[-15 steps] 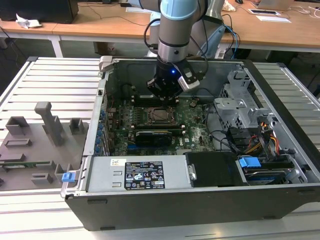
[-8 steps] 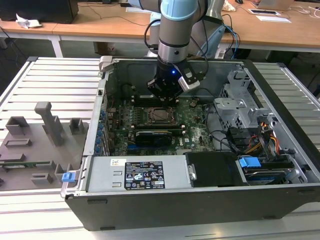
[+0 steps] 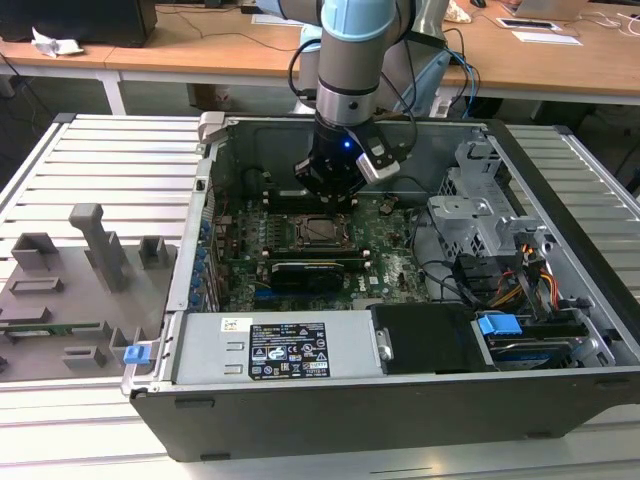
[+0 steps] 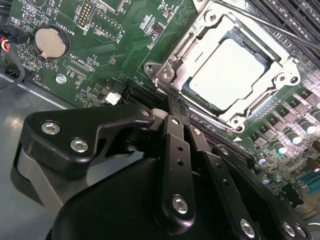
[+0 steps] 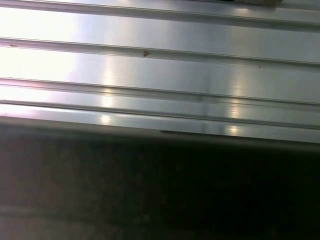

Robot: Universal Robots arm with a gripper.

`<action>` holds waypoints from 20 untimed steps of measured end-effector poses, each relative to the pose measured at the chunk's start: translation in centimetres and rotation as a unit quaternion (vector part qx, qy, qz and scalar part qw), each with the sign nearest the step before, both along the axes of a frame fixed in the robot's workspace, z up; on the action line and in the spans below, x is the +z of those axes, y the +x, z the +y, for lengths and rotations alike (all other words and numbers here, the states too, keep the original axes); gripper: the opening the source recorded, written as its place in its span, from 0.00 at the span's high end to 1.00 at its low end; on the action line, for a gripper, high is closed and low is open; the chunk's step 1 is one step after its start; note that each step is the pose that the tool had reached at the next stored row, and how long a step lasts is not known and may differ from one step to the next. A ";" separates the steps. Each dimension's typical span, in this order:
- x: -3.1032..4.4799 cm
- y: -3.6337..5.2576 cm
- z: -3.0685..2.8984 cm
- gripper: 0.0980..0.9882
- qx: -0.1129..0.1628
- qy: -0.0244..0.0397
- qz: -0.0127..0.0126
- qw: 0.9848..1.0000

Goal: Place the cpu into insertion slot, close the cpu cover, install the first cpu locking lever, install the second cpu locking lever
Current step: 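Install the first cpu locking lever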

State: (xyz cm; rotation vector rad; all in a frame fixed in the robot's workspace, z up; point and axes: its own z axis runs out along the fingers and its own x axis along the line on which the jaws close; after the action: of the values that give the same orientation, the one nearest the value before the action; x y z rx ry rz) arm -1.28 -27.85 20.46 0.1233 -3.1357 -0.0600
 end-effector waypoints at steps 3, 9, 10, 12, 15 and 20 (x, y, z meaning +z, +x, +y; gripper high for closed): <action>-0.02 0.00 -0.02 0.99 0.000 0.000 0.000 1.000; -0.09 0.00 -0.08 0.99 0.000 0.000 0.000 1.000; -0.11 0.00 -0.08 0.99 0.000 0.000 0.000 1.000; -0.21 0.00 -0.06 0.99 0.000 0.000 0.000 1.000; -0.33 0.00 -0.08 0.99 0.000 0.000 0.000 1.000; -0.40 0.00 -0.08 0.99 0.001 0.002 0.000 1.000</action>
State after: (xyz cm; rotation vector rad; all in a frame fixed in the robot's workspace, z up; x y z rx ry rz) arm -1.28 -27.93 20.06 0.1252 -3.1356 -0.0660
